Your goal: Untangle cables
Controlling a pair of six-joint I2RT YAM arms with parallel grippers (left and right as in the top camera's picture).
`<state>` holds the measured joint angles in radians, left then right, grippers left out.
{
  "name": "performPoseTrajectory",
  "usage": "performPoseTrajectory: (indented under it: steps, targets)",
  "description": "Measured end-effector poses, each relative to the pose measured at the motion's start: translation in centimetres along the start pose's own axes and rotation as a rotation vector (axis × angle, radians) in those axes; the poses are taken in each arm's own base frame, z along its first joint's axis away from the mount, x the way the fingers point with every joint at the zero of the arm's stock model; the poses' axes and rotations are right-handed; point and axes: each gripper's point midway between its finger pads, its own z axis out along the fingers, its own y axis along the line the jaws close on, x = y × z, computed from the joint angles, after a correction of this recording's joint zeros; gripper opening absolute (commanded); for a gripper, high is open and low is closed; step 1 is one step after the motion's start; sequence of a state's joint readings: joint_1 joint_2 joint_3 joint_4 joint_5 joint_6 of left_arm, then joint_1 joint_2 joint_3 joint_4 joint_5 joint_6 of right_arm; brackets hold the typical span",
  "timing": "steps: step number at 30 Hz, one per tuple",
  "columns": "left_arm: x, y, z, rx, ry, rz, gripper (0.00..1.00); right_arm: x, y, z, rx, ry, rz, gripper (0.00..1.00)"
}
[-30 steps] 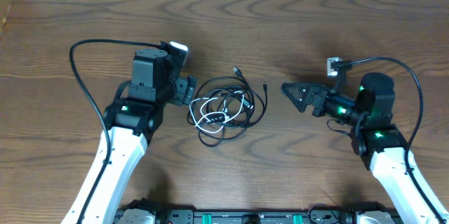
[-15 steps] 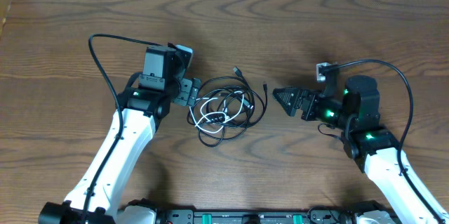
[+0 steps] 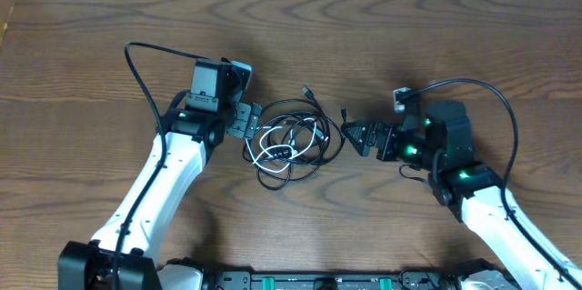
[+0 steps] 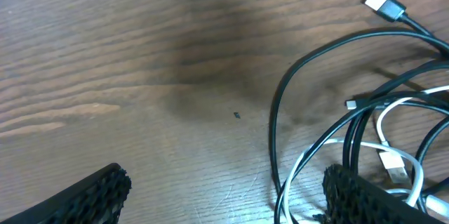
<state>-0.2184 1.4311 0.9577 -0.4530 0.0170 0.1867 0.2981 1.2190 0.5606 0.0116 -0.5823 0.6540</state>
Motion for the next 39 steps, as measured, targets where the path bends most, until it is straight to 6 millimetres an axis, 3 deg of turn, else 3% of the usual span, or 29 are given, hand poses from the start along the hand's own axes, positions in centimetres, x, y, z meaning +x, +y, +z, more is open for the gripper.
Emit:
performPoseTrajectory:
  steps: [6,18,32,39]
  targets:
    - [0.2,0.0,0.3,0.001,0.011,0.0,0.88,1.3,-1.1,1.4,0.034,0.052,0.072,0.99]
    - [0.5,-0.1,1.5,0.004,0.034,0.001,0.89,3.6,1.5,3.0,-0.013,0.109,0.089,0.99]
    - [0.2,-0.1,1.7,0.003,0.022,0.0,0.89,5.5,2.0,5.5,0.077,0.071,0.155,0.99]
    - [0.2,-0.1,1.7,0.002,0.021,0.0,0.89,7.4,0.7,7.9,0.141,0.076,0.198,0.98]
